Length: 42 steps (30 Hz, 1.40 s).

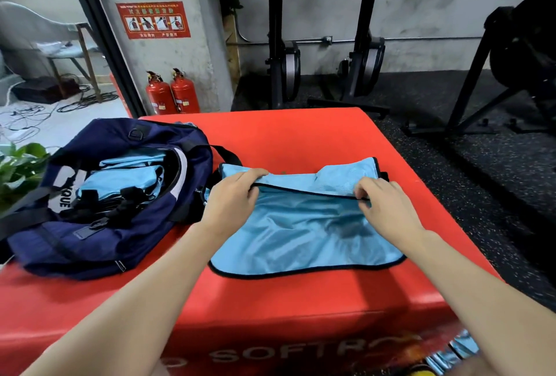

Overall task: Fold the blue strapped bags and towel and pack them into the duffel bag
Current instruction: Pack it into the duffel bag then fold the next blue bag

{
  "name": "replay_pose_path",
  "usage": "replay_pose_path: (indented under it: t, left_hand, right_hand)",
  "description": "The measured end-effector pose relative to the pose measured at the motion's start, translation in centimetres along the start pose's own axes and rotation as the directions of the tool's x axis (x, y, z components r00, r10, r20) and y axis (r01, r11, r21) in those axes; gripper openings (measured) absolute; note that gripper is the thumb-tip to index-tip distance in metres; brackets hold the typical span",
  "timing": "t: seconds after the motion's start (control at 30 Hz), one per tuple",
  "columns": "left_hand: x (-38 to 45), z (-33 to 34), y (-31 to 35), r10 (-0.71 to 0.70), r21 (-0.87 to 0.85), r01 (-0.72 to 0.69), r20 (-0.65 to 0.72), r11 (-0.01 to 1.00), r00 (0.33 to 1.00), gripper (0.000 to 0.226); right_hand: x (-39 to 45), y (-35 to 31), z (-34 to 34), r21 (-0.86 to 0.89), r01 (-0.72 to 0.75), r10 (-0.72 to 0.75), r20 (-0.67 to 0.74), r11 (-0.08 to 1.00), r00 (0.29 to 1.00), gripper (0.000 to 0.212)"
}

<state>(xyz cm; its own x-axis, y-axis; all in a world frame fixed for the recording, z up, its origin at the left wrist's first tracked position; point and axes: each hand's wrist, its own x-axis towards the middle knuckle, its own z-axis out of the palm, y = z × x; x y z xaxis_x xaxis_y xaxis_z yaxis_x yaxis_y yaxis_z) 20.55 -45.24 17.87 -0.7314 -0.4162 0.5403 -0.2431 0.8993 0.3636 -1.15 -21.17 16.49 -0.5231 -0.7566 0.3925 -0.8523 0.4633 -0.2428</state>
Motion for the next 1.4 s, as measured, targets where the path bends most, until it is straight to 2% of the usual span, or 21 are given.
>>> replay_pose_path:
  t: [0.2,0.4,0.5,0.57,0.7,0.8,0.9,1.0,1.1,1.13,1.23,1.33,1.4]
  left_hand:
    - [-3.2,-1.9,-1.6,0.042,0.013,-0.042,-0.015,0.999,0.999,0.02]
    - [-6.0,-3.0,-2.3,0.174,0.083,-0.176,0.021,0.981,0.984,0.026]
    - [-6.9,-3.3,-2.3,0.206,0.055,-0.208,0.041,0.977,0.978,0.027]
    - [-7.7,-3.7,-1.9,0.199,0.046,-0.204,0.086,0.978,0.976,0.03]
    - [-9.2,-4.3,-1.5,0.169,0.044,-0.18,0.18,0.983,0.969,0.022]
    - [-10.0,-5.2,-1.0,0.115,0.048,-0.132,0.263,0.99,0.958,0.036]
    - [-11.0,-5.5,-0.5,0.137,0.065,-0.17,0.35,0.983,0.927,0.039]
    - [-11.6,-5.0,0.0,0.15,0.102,-0.209,0.41,0.973,0.9,0.041]
    - [-11.8,-4.7,0.3,0.104,0.136,-0.185,0.457,0.973,0.883,0.041]
    - [-11.8,-4.7,0.4,0.086,0.144,-0.173,0.474,0.974,0.876,0.046]
    - [-11.8,-4.5,0.4,0.056,0.189,-0.173,0.503,0.967,0.863,0.056]
    - [-11.7,-4.1,0.6,0.021,0.228,-0.15,0.487,0.962,0.873,0.062]
    - [-11.6,-3.8,0.7,0.021,0.237,-0.15,0.474,0.96,0.88,0.066]
  right_hand:
    - [-1.0,1.3,-1.2,0.08,0.025,-0.026,0.014,0.997,1.0,0.027]
    - [-2.6,2.4,-1.7,0.089,0.112,-0.122,0.117,0.99,0.986,0.034]
    - [-4.0,1.8,-2.6,0.11,0.127,-0.139,0.116,0.986,0.983,0.026]
    - [-5.1,1.1,-3.3,0.114,0.143,-0.158,0.142,0.983,0.977,0.02]
    - [-7.2,1.1,-3.8,0.063,0.189,-0.199,0.291,0.98,0.936,0.038]
    - [-8.3,1.4,-3.7,-0.003,0.253,-0.237,0.343,0.967,0.909,0.043]
    - [-8.8,1.2,-3.5,-0.084,0.36,-0.301,0.393,0.929,0.869,0.039]
    - [-9.0,1.1,-3.2,-0.13,0.407,-0.327,0.402,0.904,0.855,0.032]
    - [-9.0,1.1,-2.3,-0.189,0.434,-0.358,0.334,0.881,0.872,0.01]
    - [-9.0,1.1,-2.1,-0.199,0.431,-0.36,0.312,0.88,0.879,0.005]
    - [-8.6,0.3,-2.0,-0.19,0.386,-0.318,0.31,0.903,0.896,0.011]
    - [-7.9,0.0,-2.6,-0.095,0.19,-0.151,0.316,0.977,0.937,0.007]
    - [-7.6,0.2,-2.7,0.037,0.038,-0.047,0.315,0.999,0.948,0.009]
